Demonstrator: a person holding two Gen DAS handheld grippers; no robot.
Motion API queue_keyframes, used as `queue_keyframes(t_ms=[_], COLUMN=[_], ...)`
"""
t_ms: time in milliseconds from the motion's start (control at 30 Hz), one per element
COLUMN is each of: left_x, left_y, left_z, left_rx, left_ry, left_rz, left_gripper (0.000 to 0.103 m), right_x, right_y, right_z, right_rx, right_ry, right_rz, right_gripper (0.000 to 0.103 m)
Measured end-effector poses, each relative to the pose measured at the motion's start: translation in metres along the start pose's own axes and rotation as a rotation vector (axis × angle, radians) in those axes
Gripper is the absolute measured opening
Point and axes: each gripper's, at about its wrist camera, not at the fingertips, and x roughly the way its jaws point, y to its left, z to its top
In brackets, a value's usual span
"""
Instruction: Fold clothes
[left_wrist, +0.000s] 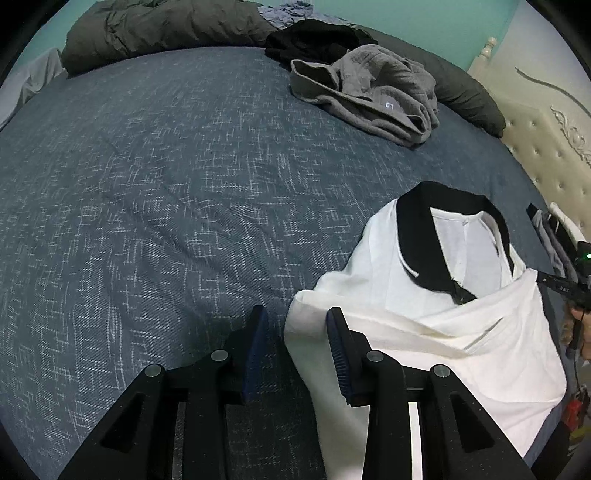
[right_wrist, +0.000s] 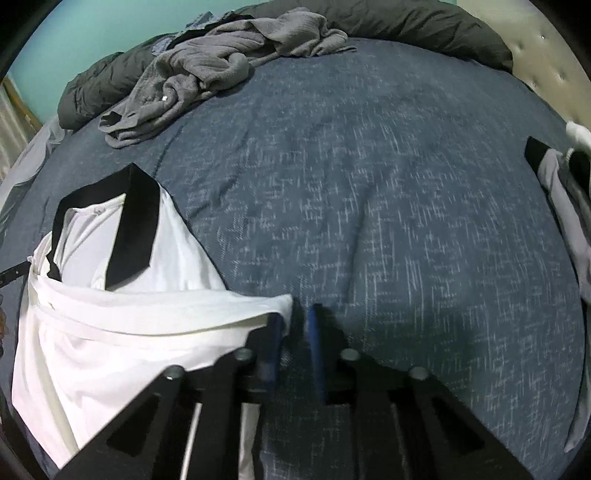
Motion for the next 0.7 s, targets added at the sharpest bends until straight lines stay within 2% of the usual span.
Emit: queue_keyframes(t_ms=[33, 67, 100, 133, 433, 700], left_x=[0.0, -0.001, -0.003, -0.005, -0.045, -0.065], left_y=[-0.001, -0.002, -0.003, -0.004, 0.0, 0.007], left_z=[0.0, -0.001, -0.001, -0.003, -0.002, 0.026], left_rx=[0.006, 0.015, 0.023, 0.031, 0.034, -0.002], left_ry=[-0.001, -0.003, -0.006, -0.013, -0.088, -0.14], left_rz=[-0.004, -0.009, -0.012, -0.013, -0.039, -0.067], left_gripper=[0.03, 0.015, 0.007, 0.005, 0.004, 0.004], right_x=[0.0, -0.001, -0.003, -0.004, -0.035, -0.048], right_y=[0.001, 0.001, 0.002, 0.002, -0.01, -0.016], right_z=[0.001, 0.001, 0.002, 0.003, 0.022, 0.058], right_rx=[0.0, 0.0, 0.004, 0.007, 0.066, 0.105], right_ry=[0.0, 0.001, -0.003, -0.007, -0.045, -0.041], right_rz=[0.003, 0.005, 0.008, 0.011, 0.055, 0.07], right_gripper=[0.004, 0.002, 0.001, 0.001, 0.001, 0.001])
